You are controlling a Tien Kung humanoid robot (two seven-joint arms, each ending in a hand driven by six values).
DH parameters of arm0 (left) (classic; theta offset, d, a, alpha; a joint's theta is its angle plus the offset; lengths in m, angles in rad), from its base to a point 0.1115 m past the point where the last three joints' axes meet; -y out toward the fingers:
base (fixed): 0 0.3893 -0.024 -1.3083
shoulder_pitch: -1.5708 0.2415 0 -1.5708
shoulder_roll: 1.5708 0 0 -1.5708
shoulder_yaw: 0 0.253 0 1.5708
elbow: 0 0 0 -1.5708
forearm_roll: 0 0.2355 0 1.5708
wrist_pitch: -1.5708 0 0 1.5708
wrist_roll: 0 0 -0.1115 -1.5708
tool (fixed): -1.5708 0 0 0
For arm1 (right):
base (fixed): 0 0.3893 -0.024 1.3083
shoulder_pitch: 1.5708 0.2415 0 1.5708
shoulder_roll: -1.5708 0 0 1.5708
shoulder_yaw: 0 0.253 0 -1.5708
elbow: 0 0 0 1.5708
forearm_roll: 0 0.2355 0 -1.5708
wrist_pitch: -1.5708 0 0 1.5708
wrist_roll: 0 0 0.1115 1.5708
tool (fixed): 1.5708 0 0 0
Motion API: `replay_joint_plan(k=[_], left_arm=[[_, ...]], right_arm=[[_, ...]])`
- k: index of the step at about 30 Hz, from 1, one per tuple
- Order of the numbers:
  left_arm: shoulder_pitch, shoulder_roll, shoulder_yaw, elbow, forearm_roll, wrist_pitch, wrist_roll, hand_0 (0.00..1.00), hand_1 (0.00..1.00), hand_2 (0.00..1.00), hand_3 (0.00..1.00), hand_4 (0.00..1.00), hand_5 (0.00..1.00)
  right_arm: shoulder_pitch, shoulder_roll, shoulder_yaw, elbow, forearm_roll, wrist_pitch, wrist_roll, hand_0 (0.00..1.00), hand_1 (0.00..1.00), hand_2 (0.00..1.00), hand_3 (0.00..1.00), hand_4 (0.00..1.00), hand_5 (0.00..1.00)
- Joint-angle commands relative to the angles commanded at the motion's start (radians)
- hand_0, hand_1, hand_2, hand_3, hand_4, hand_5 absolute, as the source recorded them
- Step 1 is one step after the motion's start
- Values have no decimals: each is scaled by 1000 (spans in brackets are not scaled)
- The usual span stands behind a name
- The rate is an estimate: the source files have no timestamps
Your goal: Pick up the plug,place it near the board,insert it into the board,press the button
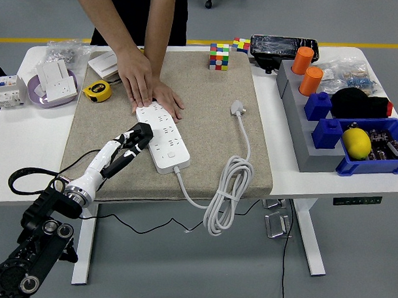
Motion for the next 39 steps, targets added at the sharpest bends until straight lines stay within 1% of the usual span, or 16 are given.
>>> replay_joint_plan(k=[12,26,39], left_arm=[[-22,-3,21,9,22,1,-4,998,998,984,943,998,998],[-47,0,59,12,61,-1,-11,998,998,979,943,998,998],[-66,6,92,20,70,-3,-16,998,998,976,943,998,998]], right_arm=[[0,0,-1,1,-1,-1,0,819,791,752,758,998,998],[1,-2,-7,1,-1,-2,-2,819,791,752,758,998,998],[1,-3,-9,1,-1,-3,-2,819,791,752,757,998,998]])
